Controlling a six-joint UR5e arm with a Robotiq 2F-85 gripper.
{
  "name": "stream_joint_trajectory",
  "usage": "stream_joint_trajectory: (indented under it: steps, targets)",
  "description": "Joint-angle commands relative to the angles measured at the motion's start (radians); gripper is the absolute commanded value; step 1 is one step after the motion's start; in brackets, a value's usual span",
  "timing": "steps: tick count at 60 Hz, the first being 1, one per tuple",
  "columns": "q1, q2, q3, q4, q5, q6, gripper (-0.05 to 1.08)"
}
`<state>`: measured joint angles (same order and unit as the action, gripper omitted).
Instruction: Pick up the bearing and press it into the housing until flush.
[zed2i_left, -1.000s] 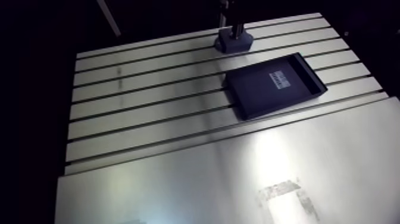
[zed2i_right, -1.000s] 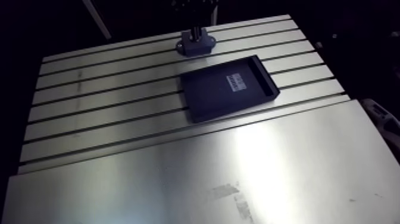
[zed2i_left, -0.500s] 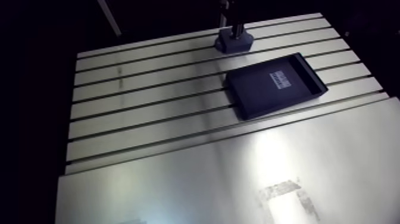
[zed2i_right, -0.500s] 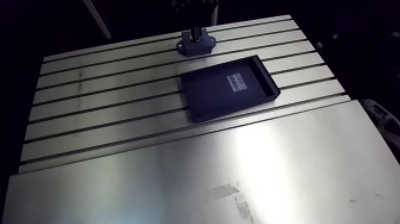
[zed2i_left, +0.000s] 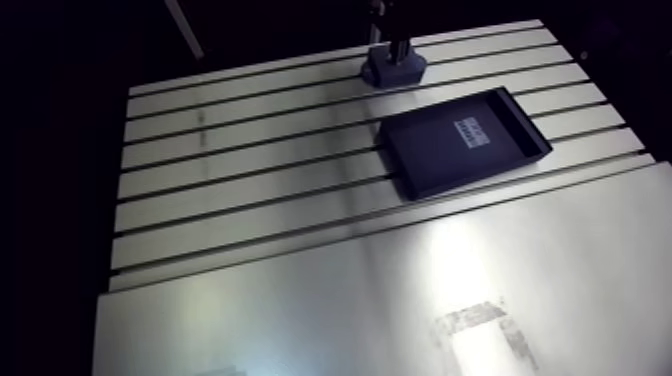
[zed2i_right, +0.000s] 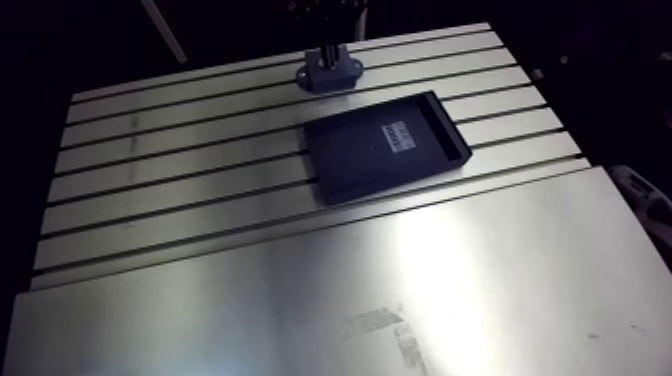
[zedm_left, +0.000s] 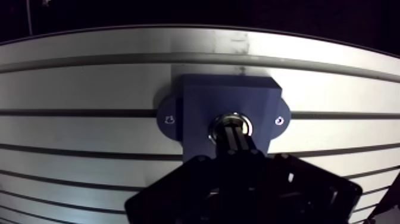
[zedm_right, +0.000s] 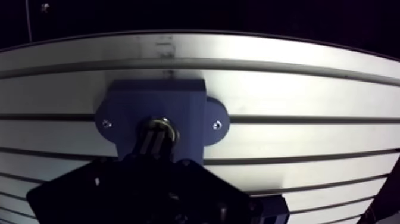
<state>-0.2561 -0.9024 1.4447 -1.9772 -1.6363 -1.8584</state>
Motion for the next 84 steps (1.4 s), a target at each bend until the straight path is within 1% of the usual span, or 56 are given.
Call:
stream_joint_trajectory:
  steps: [1,33,56,60,61,62,63,64,65,66,67,68,75,77,78,80,82,83,84]
  targets:
    - [0.000,0.001,0.000,0.001,0.000,-0.001,1.01]
    - [-0.002,-0.001,-0.011,0.001,0.002,-0.002,1.01]
    - [-0.002,-0.045,-0.007,0.008,0.000,-0.002,1.00]
    - [-0.002,-0.057,-0.005,0.014,-0.001,-0.002,0.98]
    - [-0.002,-0.063,-0.004,0.018,-0.002,-0.003,0.90]
    - [-0.002,-0.063,-0.004,0.018,-0.002,-0.003,0.90]
    - [0.000,-0.071,-0.002,0.028,-0.004,-0.003,0.67]
    - [0.000,-0.080,-0.002,0.043,-0.006,-0.003,0.38]
    - [0.000,-0.080,-0.002,0.043,-0.006,-0.003,0.38]
    - [0.001,-0.092,-0.001,0.056,-0.006,-0.003,0.13]
    - [0.001,-0.092,-0.001,0.056,-0.006,-0.003,0.13]
    - [0.003,-0.103,0.002,0.066,-0.007,-0.003,0.02]
    - [0.004,-0.133,0.008,0.072,-0.006,-0.003,0.01]
    - [0.006,-0.156,0.007,0.082,-0.004,-0.003,0.01]
    - [0.006,-0.156,0.007,0.082,-0.004,-0.003,0.01]
    - [0.006,-0.166,0.005,0.096,-0.004,-0.003,0.01]
    - [0.009,-0.188,-0.001,0.142,-0.003,-0.003,0.01]
    - [0.009,-0.188,-0.001,0.142,-0.003,-0.003,0.01]
    - [0.010,-0.199,-0.005,0.165,-0.003,-0.002,0.01]
